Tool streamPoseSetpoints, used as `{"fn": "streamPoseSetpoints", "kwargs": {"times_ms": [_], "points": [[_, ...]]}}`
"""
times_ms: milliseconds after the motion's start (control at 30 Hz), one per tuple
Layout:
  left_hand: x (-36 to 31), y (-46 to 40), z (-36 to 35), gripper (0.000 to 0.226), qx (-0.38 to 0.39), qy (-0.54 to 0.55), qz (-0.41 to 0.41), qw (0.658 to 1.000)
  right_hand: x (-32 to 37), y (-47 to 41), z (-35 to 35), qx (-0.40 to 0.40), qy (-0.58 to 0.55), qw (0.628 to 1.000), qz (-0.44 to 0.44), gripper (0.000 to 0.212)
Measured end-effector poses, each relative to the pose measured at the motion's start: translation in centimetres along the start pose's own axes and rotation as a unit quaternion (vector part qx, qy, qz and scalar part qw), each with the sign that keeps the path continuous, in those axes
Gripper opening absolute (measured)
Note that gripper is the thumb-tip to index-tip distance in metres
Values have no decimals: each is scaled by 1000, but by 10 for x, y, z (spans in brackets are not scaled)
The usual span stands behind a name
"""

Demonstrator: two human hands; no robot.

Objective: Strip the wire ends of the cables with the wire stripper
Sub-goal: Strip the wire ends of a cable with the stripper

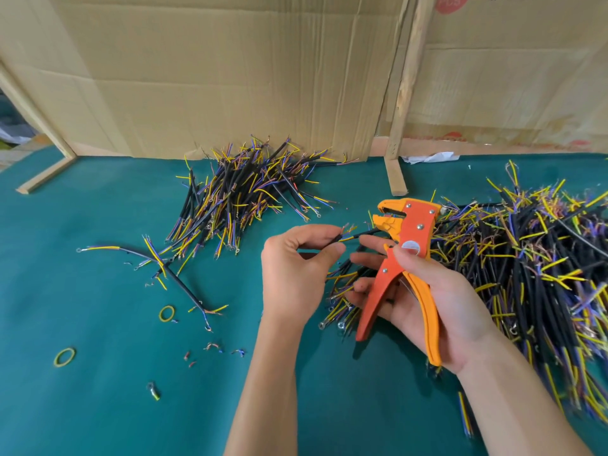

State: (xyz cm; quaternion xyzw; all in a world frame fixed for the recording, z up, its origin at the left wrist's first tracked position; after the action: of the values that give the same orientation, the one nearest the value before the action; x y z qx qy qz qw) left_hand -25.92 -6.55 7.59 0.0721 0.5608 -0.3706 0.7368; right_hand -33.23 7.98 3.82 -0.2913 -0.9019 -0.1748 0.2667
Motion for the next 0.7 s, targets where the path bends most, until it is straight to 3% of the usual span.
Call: {"fn": "streamPoseSetpoints", "kwargs": {"times_ms": [167,367,700], "points": [[-4,0,-1,33,9,-17,-14,1000,-7,3,-6,36,34,998,-33,42],[-6,1,-6,31,42,-42,-30,998,-4,-3,-13,42,11,998,47,45],[-1,2,-10,29,59,-38,-12,998,-4,-4,-11,38,44,997,42,42]]}}
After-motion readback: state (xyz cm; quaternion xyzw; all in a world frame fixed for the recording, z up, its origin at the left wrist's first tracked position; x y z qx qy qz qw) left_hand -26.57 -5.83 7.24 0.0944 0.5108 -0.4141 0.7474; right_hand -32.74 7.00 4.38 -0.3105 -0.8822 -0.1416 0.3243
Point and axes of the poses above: each hand's wrist, its own y-axis away from the middle knuckle, its own z-axis out of the back of the hand, x = y × z, the point moved 8 cm from there along -y, towards the middle knuckle, and after that the axes turned 13 degrees about -y, right-handed, at the moved point
